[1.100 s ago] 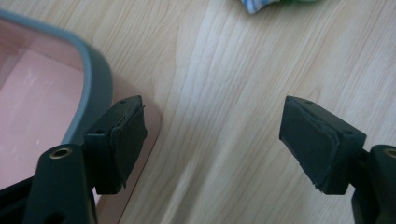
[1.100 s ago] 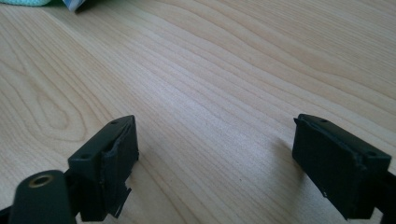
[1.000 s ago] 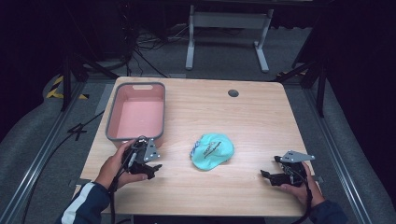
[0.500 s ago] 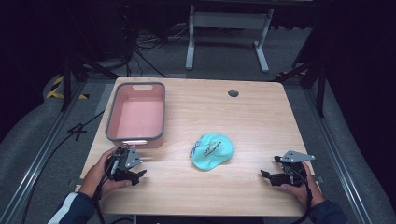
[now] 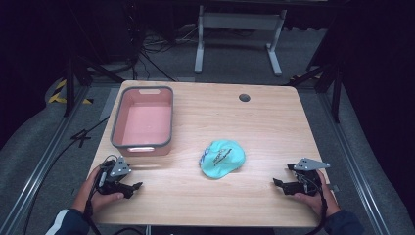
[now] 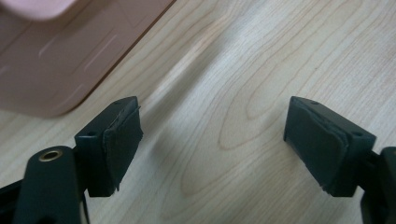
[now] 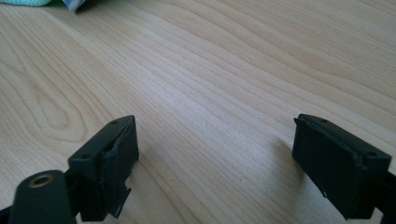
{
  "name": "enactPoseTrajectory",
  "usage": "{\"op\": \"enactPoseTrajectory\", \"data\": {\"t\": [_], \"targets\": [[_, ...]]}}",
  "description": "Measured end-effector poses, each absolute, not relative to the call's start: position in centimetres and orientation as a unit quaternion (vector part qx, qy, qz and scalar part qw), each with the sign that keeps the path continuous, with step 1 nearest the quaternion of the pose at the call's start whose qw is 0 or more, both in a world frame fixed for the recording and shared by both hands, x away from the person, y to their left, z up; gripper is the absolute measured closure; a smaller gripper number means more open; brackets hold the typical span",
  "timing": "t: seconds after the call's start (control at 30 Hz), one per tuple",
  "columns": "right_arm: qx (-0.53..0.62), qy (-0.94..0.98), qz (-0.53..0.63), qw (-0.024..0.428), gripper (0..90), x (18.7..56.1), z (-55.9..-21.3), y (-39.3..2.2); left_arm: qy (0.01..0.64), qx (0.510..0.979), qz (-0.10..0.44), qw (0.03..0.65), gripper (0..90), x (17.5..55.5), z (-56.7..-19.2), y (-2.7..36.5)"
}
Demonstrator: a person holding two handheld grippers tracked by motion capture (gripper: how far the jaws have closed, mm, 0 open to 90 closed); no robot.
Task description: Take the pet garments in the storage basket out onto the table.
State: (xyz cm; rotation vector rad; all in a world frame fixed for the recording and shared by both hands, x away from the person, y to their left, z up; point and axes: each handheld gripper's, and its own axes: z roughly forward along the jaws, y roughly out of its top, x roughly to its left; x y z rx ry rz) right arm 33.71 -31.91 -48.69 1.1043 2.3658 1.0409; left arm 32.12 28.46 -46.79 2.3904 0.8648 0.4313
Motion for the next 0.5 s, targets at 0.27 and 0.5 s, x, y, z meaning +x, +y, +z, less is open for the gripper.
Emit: {"op": "enactPoseTrajectory", "data": {"t": [0.27, 0.5], "targets": [[0.387, 0.830, 0.365, 0.165, 15.0, 33.7, -48.7, -31.9, 0.361, 0.857, 0.141, 0.341, 14.5, 31.7, -48.2, 30.4], [0.387, 0.830, 0.366, 0.164, 15.1, 33.7, -48.7, -31.9, 0.370, 0.852, 0.141, 0.343, 14.5, 31.5, -48.2, 30.4]]}}
